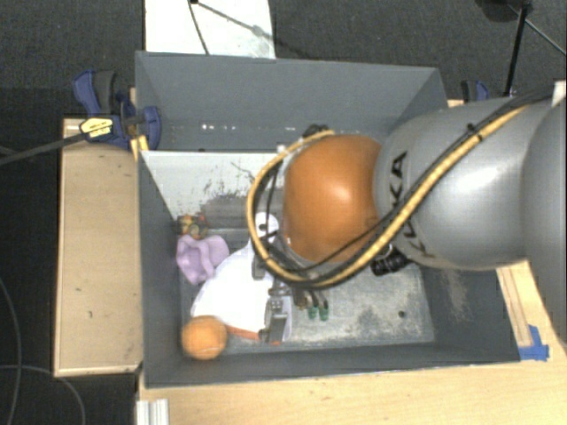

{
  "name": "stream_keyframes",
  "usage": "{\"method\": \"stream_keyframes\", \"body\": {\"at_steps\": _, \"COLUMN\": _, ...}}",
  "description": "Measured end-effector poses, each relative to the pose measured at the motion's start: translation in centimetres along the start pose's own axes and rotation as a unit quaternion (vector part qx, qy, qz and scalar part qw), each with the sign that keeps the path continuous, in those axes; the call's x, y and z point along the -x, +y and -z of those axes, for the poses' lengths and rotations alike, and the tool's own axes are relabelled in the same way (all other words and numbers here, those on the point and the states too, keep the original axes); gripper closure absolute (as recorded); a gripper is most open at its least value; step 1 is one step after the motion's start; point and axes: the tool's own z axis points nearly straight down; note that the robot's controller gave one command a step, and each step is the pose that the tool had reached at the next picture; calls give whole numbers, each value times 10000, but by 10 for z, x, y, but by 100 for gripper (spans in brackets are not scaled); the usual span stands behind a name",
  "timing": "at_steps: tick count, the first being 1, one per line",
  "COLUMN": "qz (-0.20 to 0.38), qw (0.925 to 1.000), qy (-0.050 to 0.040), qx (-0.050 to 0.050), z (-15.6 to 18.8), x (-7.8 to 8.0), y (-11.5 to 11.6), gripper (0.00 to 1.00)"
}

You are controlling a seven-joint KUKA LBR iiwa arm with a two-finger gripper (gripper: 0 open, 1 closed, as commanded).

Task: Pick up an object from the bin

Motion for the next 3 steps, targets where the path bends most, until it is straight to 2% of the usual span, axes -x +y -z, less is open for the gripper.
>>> {"method": "stream_keyframes", "body": {"at_steps": 1, "qz": -26, "qw": 10000, "qy": -39, "qx": 8, "z": 4, "x": 2, "y": -1, "gripper": 0}}
{"method": "stream_keyframes", "body": {"at_steps": 2, "qz": 114, "qw": 9999, "qy": -62, "qx": 18, "z": -73, "x": 4, "y": 36, "gripper": 0}}
{"method": "stream_keyframes", "body": {"at_steps": 3, "qz": 139, "qw": 9999, "qy": -31, "qx": 3, "z": -97, "x": 2, "y": 49, "gripper": 0}}
